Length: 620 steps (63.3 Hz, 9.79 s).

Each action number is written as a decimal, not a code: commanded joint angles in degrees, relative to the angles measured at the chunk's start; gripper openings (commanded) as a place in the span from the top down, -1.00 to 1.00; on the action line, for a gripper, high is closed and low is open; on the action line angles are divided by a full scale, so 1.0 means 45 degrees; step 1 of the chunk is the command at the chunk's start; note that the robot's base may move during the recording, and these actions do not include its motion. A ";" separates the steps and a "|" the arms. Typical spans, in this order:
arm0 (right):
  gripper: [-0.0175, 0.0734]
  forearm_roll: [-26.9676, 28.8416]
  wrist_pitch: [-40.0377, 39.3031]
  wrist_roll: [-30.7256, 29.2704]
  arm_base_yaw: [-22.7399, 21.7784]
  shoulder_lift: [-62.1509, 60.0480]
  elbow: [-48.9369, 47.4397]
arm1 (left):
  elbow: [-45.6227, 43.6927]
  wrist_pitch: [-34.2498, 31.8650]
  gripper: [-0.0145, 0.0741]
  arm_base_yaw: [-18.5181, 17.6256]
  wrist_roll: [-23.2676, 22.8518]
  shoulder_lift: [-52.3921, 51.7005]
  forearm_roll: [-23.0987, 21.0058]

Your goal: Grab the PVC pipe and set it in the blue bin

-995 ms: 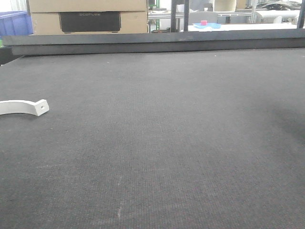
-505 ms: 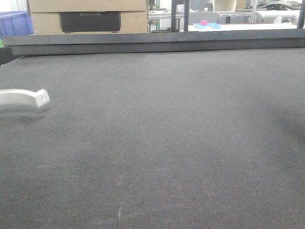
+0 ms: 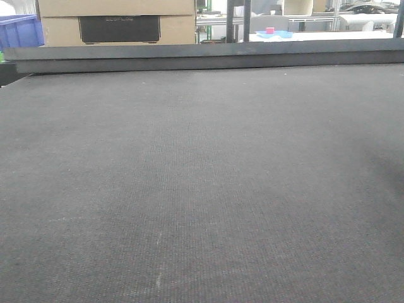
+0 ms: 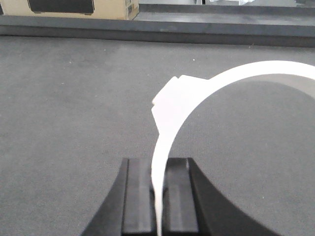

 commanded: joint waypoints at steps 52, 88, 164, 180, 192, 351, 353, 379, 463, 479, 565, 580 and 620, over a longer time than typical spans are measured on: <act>0.99 -0.0148 0.0208 -0.0086 -0.0015 -0.0646 0.0054 | 0.0018 0.2009 0.92 -0.0058 0.0000 -0.5221 -0.0029; 0.99 -0.0148 0.0208 -0.0086 -0.0015 -0.0646 0.0054 | 0.0018 0.2012 0.92 -0.0058 0.0000 -0.5221 -0.0029; 0.99 -0.0148 0.0208 -0.0086 -0.0015 -0.0646 0.0054 | 0.0018 0.2012 0.92 -0.0058 0.0000 -0.5221 -0.0029; 0.99 -0.0148 0.0208 -0.0086 -0.0015 -0.0646 0.0054 | 0.0018 0.2012 0.92 -0.0058 0.0000 -0.5221 -0.0029; 0.99 -0.0148 0.0208 -0.0086 -0.0015 -0.0646 0.0054 | 0.0018 0.2012 0.92 -0.0058 0.0000 -0.5221 -0.0029; 0.99 -0.0148 0.0208 -0.0086 -0.0015 -0.0646 0.0054 | 0.0018 0.2012 0.92 -0.0058 0.0000 -0.5221 -0.0029; 0.99 -0.0148 0.0208 -0.0086 -0.0015 -0.0646 0.0054 | 0.0018 0.2012 0.92 -0.0058 0.0000 -0.5221 -0.0029; 0.99 -0.0148 0.0208 -0.0086 -0.0015 -0.0646 0.0054 | 0.0018 0.2012 0.92 -0.0058 0.0000 -0.5221 -0.0029; 0.99 -0.0148 0.0186 -0.0086 -0.0015 -0.0646 0.0054 | 0.0018 0.1910 0.92 -0.0058 0.0000 -0.5221 -0.0029; 0.99 -0.0148 0.0186 -0.0086 -0.0015 -0.0646 0.0054 | 0.0018 0.1910 0.92 -0.0058 0.0000 -0.5221 -0.0029; 0.99 -0.0148 0.0186 -0.0086 -0.0015 -0.0646 0.0054 | 0.0018 0.1910 0.92 -0.0058 0.0000 -0.5221 -0.0029; 0.99 -0.0148 0.0186 -0.0086 -0.0015 -0.0646 0.0054 | 0.0018 0.1910 0.92 -0.0058 0.0000 -0.5221 -0.0029; 0.99 -0.0148 0.0186 -0.0086 -0.0015 -0.0646 0.0054 | 0.0018 0.1910 0.92 -0.0058 0.0000 -0.5221 -0.0029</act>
